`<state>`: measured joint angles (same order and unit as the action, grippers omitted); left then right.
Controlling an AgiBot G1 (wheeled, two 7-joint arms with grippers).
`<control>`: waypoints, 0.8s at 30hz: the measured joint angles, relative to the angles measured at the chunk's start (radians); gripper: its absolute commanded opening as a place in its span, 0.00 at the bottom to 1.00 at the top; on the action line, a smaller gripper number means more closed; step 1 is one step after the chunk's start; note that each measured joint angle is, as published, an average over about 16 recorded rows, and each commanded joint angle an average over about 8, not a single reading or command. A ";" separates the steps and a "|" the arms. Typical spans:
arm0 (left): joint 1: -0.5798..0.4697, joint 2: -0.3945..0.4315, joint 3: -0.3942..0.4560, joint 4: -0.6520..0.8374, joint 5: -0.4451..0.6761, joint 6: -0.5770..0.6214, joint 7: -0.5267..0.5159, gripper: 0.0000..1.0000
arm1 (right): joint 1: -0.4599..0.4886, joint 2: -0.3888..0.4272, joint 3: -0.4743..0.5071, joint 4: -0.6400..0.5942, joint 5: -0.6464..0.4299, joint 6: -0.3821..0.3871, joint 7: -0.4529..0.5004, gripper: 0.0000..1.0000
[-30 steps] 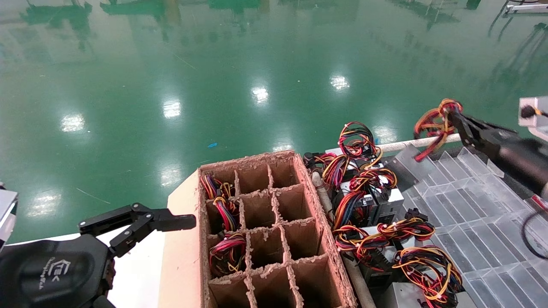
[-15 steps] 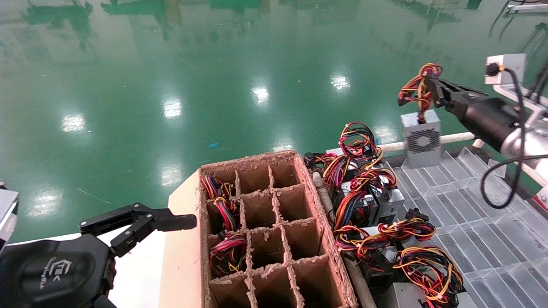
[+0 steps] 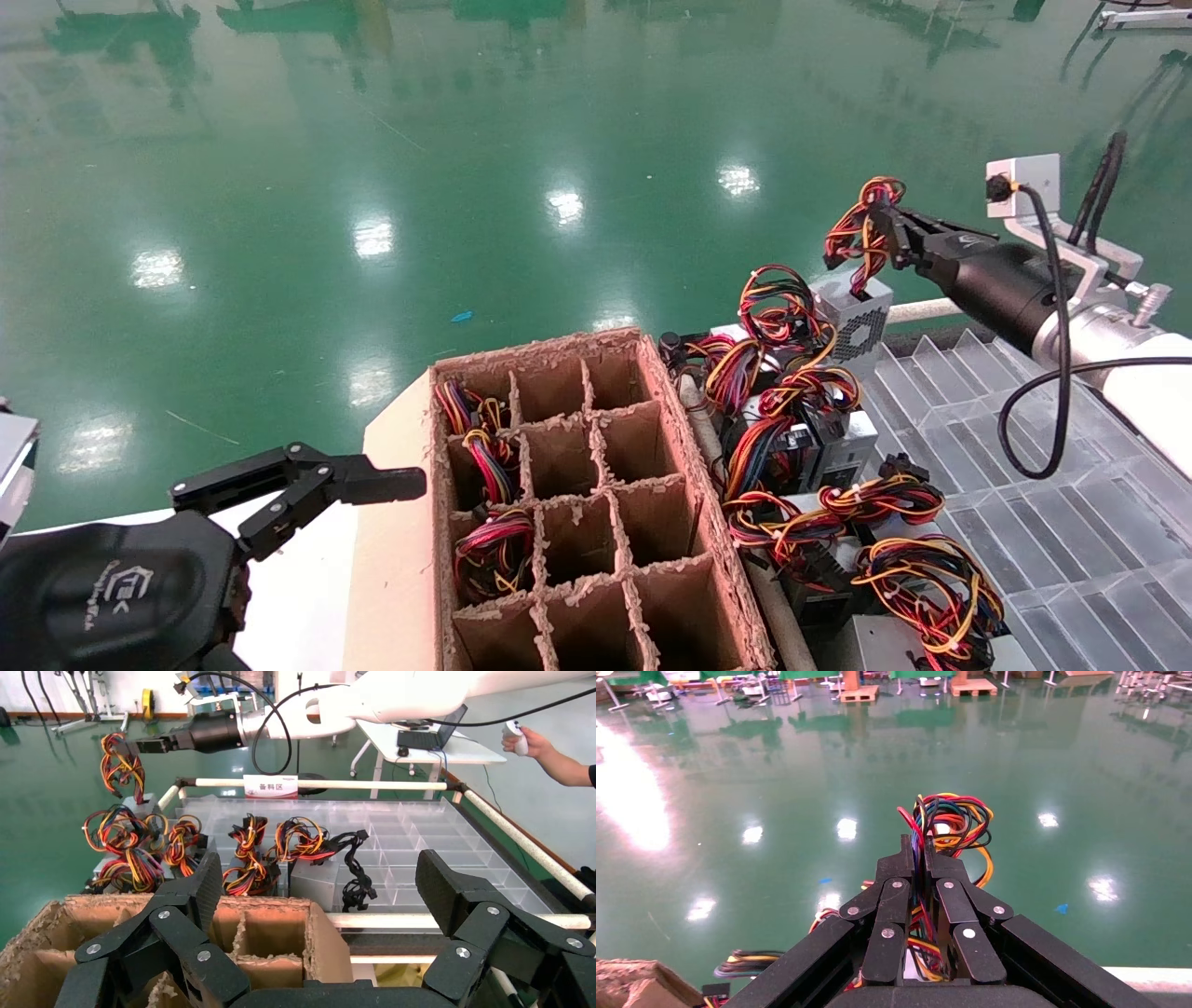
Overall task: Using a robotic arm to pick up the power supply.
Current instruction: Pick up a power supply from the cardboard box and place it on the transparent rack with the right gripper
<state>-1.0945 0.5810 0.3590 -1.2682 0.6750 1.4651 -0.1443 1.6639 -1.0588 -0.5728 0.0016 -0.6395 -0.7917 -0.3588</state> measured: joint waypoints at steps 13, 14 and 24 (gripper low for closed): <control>0.000 0.000 0.000 0.000 0.000 0.000 0.000 1.00 | 0.017 0.022 -0.042 0.003 -0.061 -0.012 -0.031 0.00; 0.000 0.000 0.000 0.000 0.000 0.000 0.000 1.00 | 0.019 0.025 -0.046 0.003 -0.067 -0.012 -0.034 0.00; 0.000 0.000 0.000 0.000 0.000 0.000 0.000 1.00 | 0.037 0.058 -0.077 0.004 -0.112 -0.020 -0.063 0.00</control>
<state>-1.0946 0.5809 0.3593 -1.2682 0.6748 1.4649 -0.1442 1.7011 -1.0007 -0.6502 0.0054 -0.7512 -0.8122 -0.4214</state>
